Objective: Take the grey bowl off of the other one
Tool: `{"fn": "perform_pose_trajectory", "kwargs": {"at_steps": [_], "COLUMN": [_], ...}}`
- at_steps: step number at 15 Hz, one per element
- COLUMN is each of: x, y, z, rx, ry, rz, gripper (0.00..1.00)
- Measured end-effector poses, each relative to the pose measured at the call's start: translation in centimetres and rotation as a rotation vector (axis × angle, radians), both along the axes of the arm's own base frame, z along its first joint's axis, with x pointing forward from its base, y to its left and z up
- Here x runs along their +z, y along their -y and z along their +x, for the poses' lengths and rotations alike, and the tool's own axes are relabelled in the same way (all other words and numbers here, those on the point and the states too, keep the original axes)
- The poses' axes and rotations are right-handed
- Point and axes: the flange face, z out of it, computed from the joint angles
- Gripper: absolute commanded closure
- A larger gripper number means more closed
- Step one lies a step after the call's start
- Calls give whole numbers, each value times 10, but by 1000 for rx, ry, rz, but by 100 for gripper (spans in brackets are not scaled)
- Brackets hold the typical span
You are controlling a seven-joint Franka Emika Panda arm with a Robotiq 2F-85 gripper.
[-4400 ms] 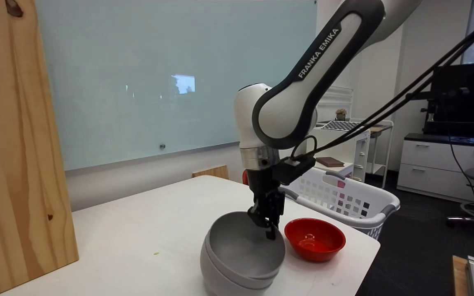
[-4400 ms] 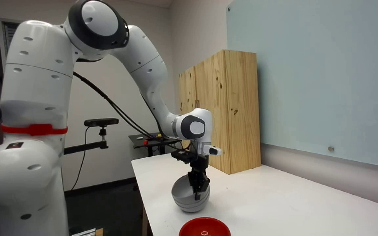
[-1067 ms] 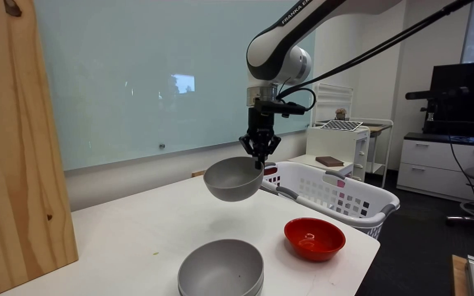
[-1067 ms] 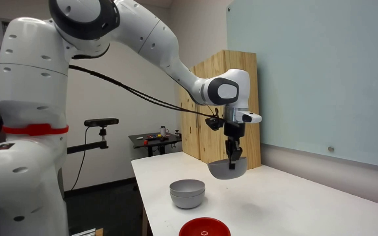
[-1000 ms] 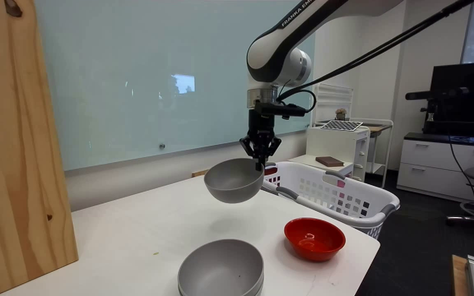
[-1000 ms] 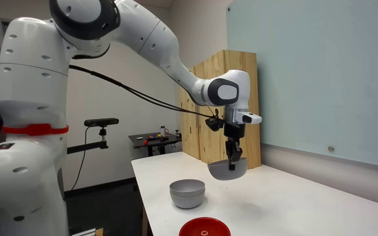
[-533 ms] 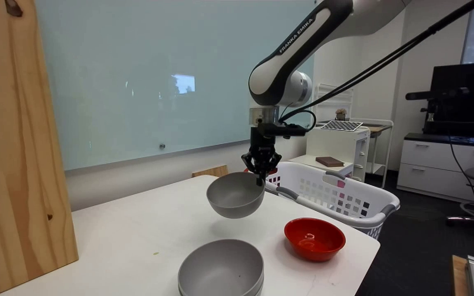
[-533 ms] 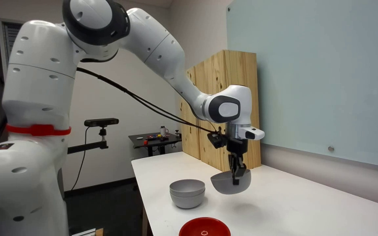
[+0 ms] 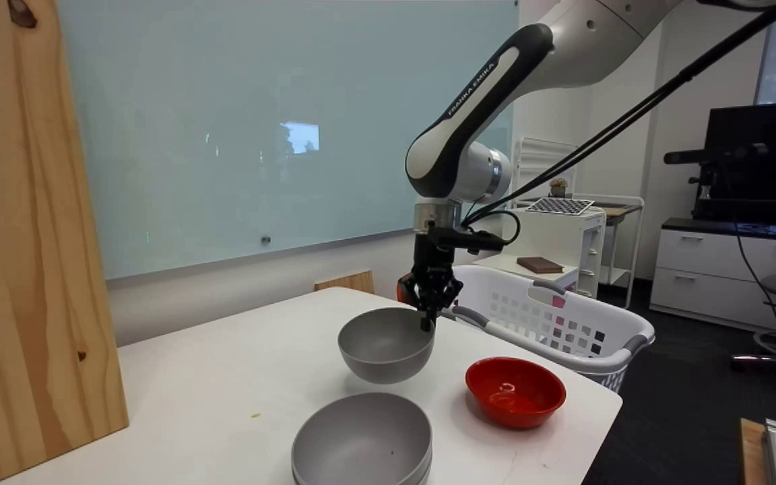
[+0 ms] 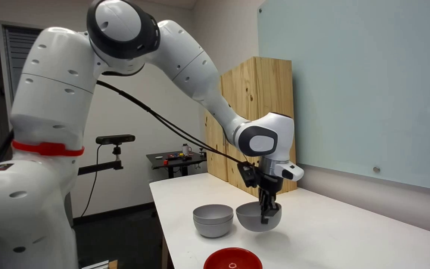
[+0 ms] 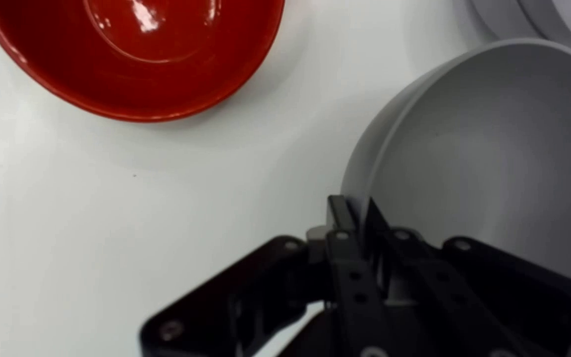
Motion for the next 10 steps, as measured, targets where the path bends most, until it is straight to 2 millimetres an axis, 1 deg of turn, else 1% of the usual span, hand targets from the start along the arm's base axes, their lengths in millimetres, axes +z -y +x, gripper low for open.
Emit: {"fn": "perform_pose_trajectory", "kwargs": {"at_steps": [6,10], "x": [-24,-40], "y": [10,11], "z": [-1,-1], "rx": [-6,4], "ry": [-18,-21], "rz": [-19,-31], "gripper": [98,98]}}
